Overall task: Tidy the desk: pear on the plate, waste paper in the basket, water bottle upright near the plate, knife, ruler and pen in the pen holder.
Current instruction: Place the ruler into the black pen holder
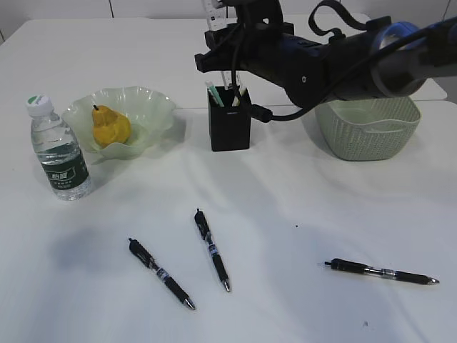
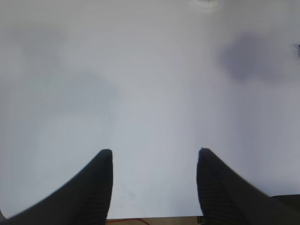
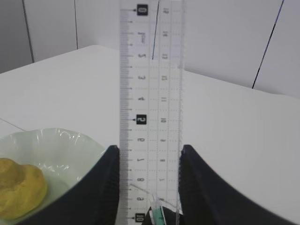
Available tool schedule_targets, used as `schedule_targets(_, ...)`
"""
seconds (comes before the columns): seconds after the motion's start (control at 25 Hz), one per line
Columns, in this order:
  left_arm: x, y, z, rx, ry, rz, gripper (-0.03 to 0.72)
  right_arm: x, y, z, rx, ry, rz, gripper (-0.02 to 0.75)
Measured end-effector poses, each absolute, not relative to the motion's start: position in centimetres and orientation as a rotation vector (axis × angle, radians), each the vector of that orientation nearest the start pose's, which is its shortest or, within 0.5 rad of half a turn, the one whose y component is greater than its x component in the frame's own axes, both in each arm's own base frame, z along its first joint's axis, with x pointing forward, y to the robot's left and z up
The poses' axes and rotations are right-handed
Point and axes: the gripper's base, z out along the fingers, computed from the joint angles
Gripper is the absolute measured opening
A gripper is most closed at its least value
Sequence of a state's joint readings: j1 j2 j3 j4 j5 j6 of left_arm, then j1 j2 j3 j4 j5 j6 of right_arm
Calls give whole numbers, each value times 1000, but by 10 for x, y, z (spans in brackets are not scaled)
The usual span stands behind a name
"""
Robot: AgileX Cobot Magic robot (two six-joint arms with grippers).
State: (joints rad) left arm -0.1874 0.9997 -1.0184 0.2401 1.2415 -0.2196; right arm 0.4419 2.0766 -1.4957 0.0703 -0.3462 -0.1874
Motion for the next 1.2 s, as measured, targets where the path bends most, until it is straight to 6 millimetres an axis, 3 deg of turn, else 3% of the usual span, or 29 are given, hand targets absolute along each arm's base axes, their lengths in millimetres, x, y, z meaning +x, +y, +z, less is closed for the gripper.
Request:
schedule_targets(0.6, 166, -11, 350, -7, 2663, 193, 401, 468, 218, 207, -449, 1603, 212, 304)
schedule_targets(0.96, 166, -11, 350, -7, 2663, 193, 401, 479, 200, 212, -375, 1584, 193, 304)
schedule_targets(1.2, 166, -11, 350, -7, 2663, 193, 401, 491, 202, 214, -351, 1556, 200, 304)
